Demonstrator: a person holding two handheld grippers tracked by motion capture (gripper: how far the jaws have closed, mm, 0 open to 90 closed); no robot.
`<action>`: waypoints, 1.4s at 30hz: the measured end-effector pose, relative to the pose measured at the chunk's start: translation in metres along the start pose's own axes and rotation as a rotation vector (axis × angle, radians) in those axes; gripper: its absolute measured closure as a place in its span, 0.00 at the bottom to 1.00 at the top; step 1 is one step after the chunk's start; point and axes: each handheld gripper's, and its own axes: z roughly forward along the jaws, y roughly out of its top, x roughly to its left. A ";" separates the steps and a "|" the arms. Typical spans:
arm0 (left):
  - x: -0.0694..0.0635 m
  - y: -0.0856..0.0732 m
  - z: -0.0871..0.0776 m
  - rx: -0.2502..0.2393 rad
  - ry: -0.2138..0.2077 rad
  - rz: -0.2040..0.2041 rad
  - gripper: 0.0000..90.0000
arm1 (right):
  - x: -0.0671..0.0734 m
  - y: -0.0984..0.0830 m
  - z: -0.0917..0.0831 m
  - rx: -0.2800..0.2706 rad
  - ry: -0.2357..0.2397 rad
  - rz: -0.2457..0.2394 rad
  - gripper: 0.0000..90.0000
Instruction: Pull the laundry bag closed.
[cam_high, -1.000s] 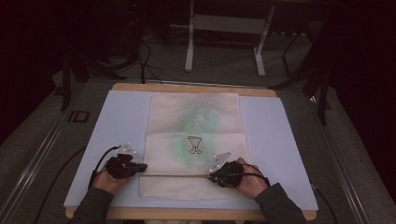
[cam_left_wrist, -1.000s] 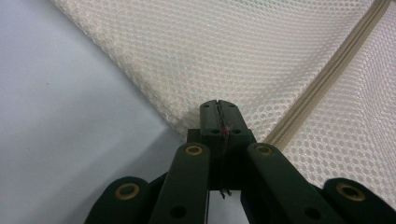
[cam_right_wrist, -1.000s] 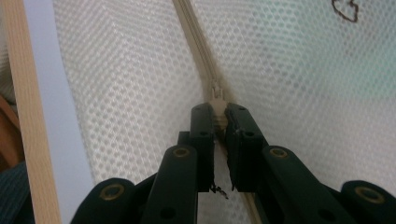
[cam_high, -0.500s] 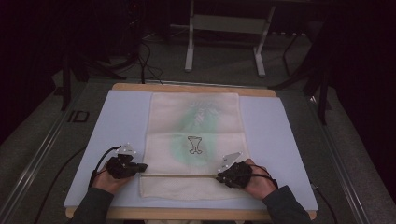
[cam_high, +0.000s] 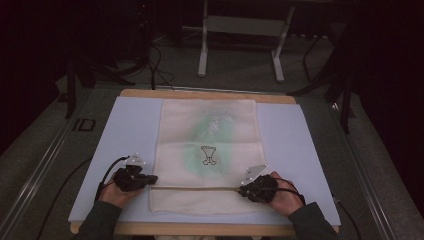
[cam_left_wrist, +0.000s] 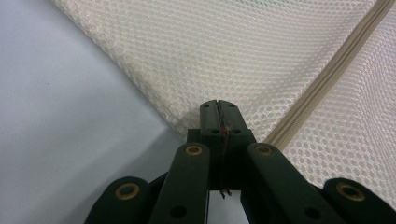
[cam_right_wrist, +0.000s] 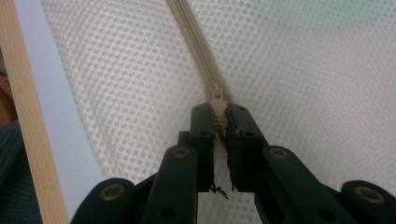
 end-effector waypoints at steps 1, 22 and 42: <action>0.000 0.000 0.000 0.000 0.000 0.000 1.00 | 0.000 -0.001 -0.001 0.002 -0.001 0.006 0.91; 0.000 0.000 0.000 -0.001 -0.001 -0.005 1.00 | -0.007 -0.012 -0.008 -0.003 -0.004 0.026 0.91; 0.000 0.000 0.000 0.001 -0.002 -0.003 1.00 | -0.013 -0.021 -0.018 -0.015 -0.016 0.054 0.91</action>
